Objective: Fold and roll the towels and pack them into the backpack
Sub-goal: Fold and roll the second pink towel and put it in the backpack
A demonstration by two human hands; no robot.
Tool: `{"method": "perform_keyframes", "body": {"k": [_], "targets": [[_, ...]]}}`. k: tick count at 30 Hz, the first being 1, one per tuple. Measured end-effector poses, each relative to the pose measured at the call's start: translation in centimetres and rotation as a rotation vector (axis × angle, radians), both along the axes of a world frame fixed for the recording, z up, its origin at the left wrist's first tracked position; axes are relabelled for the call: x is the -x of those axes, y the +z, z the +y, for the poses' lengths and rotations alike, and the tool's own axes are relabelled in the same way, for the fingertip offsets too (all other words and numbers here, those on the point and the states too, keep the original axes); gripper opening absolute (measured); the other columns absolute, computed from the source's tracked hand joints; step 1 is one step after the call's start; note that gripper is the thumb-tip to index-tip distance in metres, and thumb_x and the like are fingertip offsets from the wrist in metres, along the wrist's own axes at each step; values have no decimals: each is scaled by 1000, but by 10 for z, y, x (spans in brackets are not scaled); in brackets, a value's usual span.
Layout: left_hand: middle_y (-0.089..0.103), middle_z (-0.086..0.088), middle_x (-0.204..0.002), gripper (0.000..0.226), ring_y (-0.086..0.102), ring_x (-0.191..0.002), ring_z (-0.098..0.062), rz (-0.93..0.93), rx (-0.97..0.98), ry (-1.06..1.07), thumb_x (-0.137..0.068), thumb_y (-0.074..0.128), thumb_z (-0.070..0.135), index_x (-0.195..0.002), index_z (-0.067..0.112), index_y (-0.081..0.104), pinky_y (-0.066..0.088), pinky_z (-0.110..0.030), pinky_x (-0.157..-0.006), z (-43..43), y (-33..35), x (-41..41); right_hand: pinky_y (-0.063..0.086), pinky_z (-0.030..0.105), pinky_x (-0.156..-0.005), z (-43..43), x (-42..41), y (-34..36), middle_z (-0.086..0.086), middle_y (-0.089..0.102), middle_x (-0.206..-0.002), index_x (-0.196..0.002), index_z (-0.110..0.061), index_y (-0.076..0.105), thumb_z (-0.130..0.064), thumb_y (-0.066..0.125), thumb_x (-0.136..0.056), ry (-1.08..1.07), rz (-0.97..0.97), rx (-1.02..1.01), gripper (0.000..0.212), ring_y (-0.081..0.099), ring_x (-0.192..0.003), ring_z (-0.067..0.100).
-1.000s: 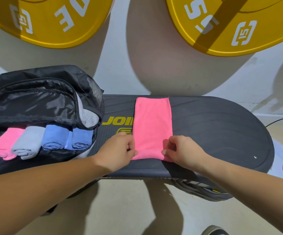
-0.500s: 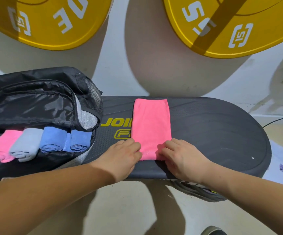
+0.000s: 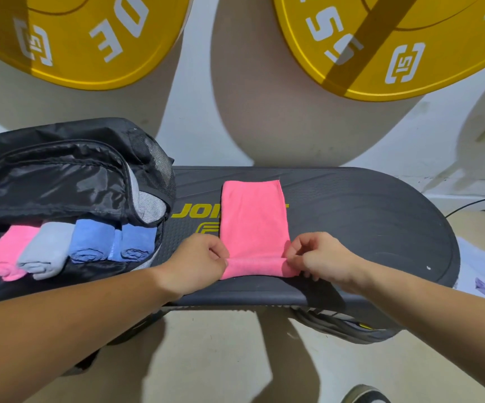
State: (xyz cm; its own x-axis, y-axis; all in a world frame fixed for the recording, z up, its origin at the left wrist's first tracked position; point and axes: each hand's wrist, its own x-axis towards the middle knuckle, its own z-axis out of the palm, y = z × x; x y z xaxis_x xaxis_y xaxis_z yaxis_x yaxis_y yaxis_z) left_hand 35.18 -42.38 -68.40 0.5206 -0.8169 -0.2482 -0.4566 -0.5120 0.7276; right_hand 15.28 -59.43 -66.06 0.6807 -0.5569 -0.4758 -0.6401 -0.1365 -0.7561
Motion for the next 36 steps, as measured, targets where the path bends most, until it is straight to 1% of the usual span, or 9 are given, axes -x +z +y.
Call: {"method": "perform_keyframes", "body": {"k": [3, 8, 12, 15, 19, 22, 26, 31, 36], "targets": [[65, 7, -74, 16, 60, -68, -10, -128, 15, -36, -81, 74, 12, -73, 21, 64, 49, -25, -66, 1, -5, -6, 42, 16, -44, 2, -4, -8, -3, 67, -60, -74, -7, 71, -4, 72, -78, -46, 53, 102, 5, 53, -45, 4], [53, -1, -90, 20, 54, -83, -26, -794, 119, -658, -73, 66, 5, -86, 20, 63, 51, -40, -63, 6, -9, 3, 51, 36, -62, -1, -8, -21, -7, 49, -86, -85, -26, 62, -33, 64, -86, 294, -41, 777, 7, 54, -78, 20], [56, -4, -94, 19, 54, -85, -27, -878, 133, -758, -81, 49, 24, -90, 16, 64, 50, -41, -70, 11, -5, 10, 48, 35, -56, 12, -6, -25, -1, 54, -87, -93, -24, 70, -28, 60, -81, 676, -101, 1095, 16, 56, -75, 26], [56, -4, -97, 14, 56, -88, -28, -857, 103, -735, -84, 57, 20, -95, 15, 64, 52, -41, -66, 12, -5, 10, 50, 37, -60, 18, -2, -29, 1, 59, -89, -89, -18, 68, -36, 48, -79, 710, -60, 1122, 29, 55, -74, 26], [59, -4, -98, 19, 57, -92, -29, -749, 85, -681, -87, 52, 16, -100, 15, 65, 56, -44, -68, 8, -11, 8, 48, 37, -58, 19, -5, -31, -1, 63, -85, -99, -22, 67, -33, 64, -86, 689, -36, 1144, 18, 58, -72, 26], [66, 1, -92, 23, 61, -86, -22, -486, 116, -479, -86, 53, 20, -102, 19, 70, 53, -36, -76, 6, -6, 3, 44, 35, -58, 21, -5, -16, -2, 64, -84, -111, -24, 58, -33, 65, -86, 527, -76, 951, 28, 60, -77, 27], [65, 9, -74, 13, 54, -62, -3, -52, 54, -134, -80, 70, 16, -91, 22, 70, 47, -23, -64, 3, 2, 3, 39, 29, -71, 16, -10, -8, -15, 50, -79, -77, -34, 47, -25, 63, -90, 394, 1, 628, 23, 53, -81, 19], [68, 6, -66, 8, 60, -64, -8, -127, -86, -68, -74, 71, 21, -69, 14, 71, 46, -23, -61, -3, 5, 4, 37, 12, -60, 8, -20, -13, -13, 57, -73, -74, -23, 58, -26, 69, -90, 232, 90, 410, 20, 54, -70, 10], [63, 5, -80, 3, 59, -82, -18, -236, -2, -147, -75, 67, 19, -74, 16, 67, 49, -29, -71, -4, 0, -3, 49, 33, -72, -5, -33, -12, -1, 64, -85, -83, -16, 63, -41, 76, -84, 192, 145, 508, 29, 60, -80, 21]]}}
